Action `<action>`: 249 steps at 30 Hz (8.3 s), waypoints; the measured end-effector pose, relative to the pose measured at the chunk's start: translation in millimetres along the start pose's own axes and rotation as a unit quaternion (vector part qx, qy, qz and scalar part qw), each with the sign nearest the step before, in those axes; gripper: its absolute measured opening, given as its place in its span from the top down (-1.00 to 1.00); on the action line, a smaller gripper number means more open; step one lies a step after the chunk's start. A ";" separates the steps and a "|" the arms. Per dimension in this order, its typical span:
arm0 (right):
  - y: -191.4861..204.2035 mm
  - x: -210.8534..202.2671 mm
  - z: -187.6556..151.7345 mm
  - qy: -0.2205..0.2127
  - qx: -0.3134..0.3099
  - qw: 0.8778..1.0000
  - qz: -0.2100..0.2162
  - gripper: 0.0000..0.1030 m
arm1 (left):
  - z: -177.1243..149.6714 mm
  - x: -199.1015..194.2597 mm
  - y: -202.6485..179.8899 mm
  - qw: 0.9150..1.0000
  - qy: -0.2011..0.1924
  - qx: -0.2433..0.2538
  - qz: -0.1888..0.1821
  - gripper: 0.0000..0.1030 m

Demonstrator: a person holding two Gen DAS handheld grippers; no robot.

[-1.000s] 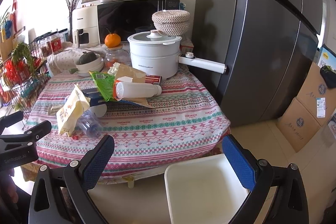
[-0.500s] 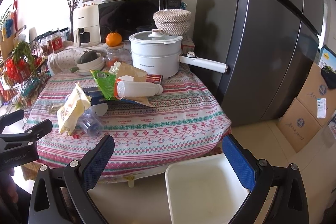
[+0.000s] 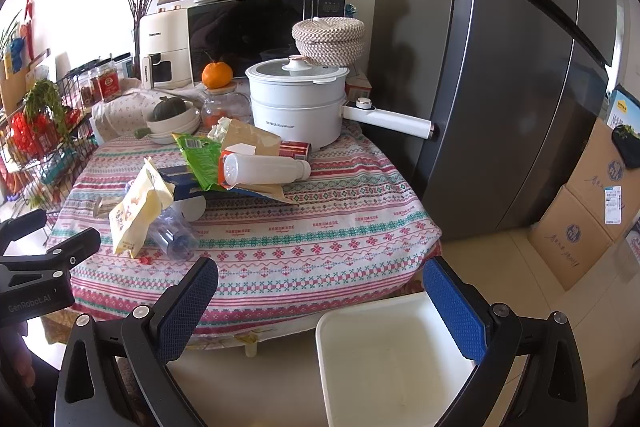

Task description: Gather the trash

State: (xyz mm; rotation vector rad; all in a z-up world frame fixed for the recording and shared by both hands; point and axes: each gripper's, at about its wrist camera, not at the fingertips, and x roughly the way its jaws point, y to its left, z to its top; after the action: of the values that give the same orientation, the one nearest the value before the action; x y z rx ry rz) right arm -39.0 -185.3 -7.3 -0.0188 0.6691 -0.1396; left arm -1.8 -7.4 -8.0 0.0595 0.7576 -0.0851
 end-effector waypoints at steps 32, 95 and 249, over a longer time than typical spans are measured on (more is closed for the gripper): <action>7.5 3.6 6.3 0.002 -0.018 1.000 0.013 -1.00 | 1.3 13.3 24.8 0.999 0.041 -0.006 -0.031 -0.99; 243.7 228.0 44.0 0.224 -0.230 0.925 0.203 -0.49 | 18.6 109.6 164.5 0.988 0.122 -0.078 -0.058 0.65; 11.8 139.9 22.8 0.185 0.004 0.978 0.093 -0.64 | 33.0 198.4 169.7 0.981 0.173 -0.088 -0.003 -0.63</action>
State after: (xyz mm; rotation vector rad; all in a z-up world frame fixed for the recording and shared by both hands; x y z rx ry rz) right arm 85.0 -193.1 -76.4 0.0795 1.0382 0.0360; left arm 180.9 147.6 -116.7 -0.1005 1.1114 -0.0129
